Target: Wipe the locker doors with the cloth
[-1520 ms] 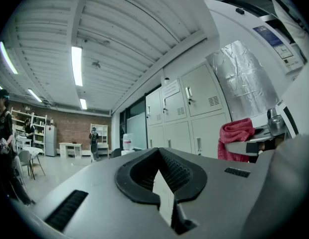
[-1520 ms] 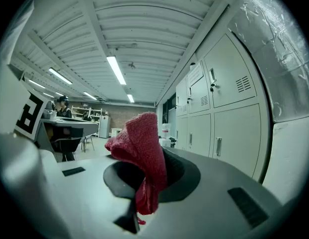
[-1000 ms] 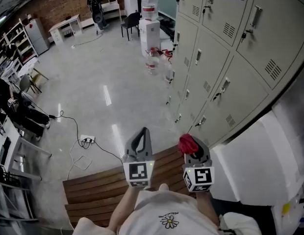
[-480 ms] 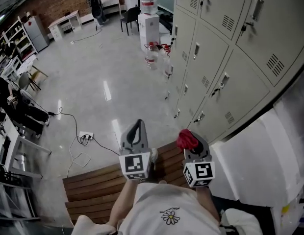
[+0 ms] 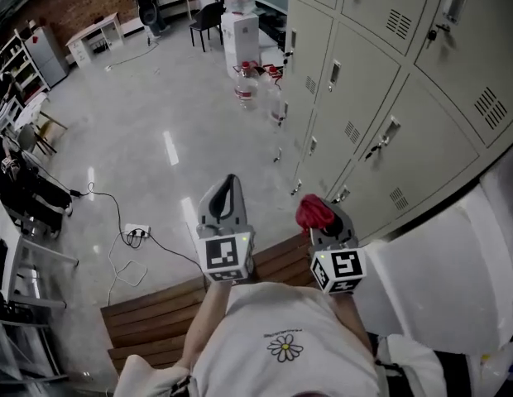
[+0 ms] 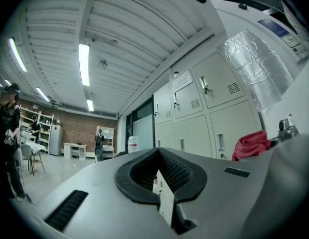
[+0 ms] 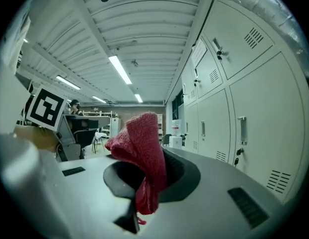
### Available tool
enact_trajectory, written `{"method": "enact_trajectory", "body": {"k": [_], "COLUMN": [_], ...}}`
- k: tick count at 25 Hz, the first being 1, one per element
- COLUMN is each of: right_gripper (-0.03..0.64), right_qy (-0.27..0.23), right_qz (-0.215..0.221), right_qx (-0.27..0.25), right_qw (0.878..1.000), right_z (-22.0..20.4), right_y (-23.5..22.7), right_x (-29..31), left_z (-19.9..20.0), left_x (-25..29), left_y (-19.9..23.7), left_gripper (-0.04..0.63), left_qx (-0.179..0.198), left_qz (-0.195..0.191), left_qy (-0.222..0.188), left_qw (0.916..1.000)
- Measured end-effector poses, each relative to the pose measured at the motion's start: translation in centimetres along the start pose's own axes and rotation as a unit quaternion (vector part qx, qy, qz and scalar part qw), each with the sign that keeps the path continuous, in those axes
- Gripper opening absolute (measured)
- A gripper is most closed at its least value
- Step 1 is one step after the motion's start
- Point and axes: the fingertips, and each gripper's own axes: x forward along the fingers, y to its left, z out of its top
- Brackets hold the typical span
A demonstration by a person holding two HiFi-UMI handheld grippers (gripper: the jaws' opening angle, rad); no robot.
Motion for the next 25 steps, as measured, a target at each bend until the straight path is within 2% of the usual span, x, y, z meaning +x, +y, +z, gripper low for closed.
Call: {"method": "enact_trajectory", "body": {"k": [5, 9, 13, 16, 20, 25], "right_gripper": [0.029, 0.029, 0.029, 0.029, 0.029, 0.029], "right_qy": [-0.004, -0.019, -0.025, -0.018, 0.014, 0.030], "right_qz": [-0.001, -0.011, -0.024, -0.022, -0.006, 0.009], "right_qx": [-0.010, -0.008, -0.011, -0.016, -0.053, -0.052], "right_qw": [1.000, 1.000, 0.999, 0.999, 0.998, 0.998], "right_z": [-2.0, -1.0, -1.0, -1.5, -2.4, -3.1], "right_y": [0.0, -0.4, -1.2, -1.3, -0.2, 1.1], "right_x": [8.3, 14.5, 19.6, 22.4, 25.4, 27.5], "left_z": [-1.0, -2.2, -5.1, -6.1, -6.9, -8.5], "left_x": [5.9, 10.1, 14.4, 17.5, 20.9, 21.5], "left_y": [4.9, 9.3, 12.2, 12.8, 12.2, 12.3], "left_gripper": [0.017, 0.017, 0.017, 0.017, 0.017, 0.017], "left_qx": [0.008, 0.004, -0.001, 0.002, 0.009, -0.014], "left_qz": [0.003, 0.008, -0.005, -0.033, -0.068, -0.071], "left_qy": [-0.029, -0.029, -0.009, -0.006, -0.009, 0.012], "left_qw": [0.9995, 0.9995, 0.9999, 0.9994, 0.9976, 0.9973]}}
